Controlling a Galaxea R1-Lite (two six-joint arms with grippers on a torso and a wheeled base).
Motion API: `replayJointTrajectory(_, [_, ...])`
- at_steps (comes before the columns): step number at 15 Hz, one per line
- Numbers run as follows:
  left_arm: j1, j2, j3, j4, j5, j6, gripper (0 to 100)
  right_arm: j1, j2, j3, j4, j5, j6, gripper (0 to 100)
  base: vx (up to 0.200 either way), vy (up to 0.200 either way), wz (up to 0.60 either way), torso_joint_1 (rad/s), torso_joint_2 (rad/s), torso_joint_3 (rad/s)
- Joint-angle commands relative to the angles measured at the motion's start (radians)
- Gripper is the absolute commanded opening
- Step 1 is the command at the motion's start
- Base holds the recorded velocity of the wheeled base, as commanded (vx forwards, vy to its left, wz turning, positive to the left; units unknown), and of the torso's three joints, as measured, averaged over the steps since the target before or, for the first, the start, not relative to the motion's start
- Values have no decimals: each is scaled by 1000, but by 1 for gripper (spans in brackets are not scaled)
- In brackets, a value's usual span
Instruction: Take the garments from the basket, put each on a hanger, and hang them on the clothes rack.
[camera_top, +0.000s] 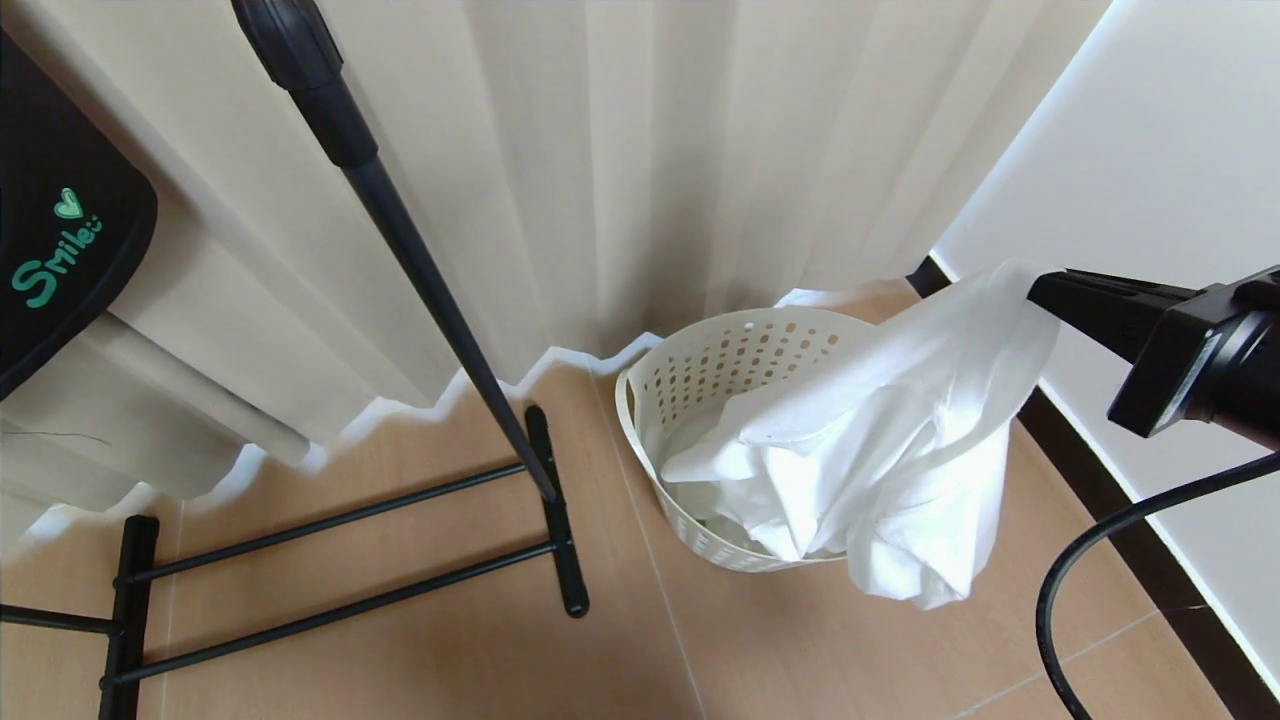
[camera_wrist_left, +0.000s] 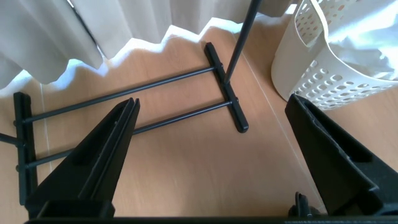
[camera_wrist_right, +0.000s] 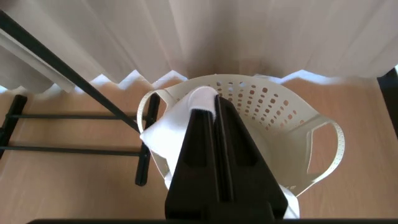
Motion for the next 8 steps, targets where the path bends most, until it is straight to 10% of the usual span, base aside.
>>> replayJointTrajectory(1, [0,1,0,0,-1,-1,100,1,-6,0,-1,0,-1,0,0,0,0,0,0,0])
replayJointTrajectory(8, [0,1,0,0,-1,-1,100,1,3,-1,-1,0,-1,0,0,0,0,0,0,86])
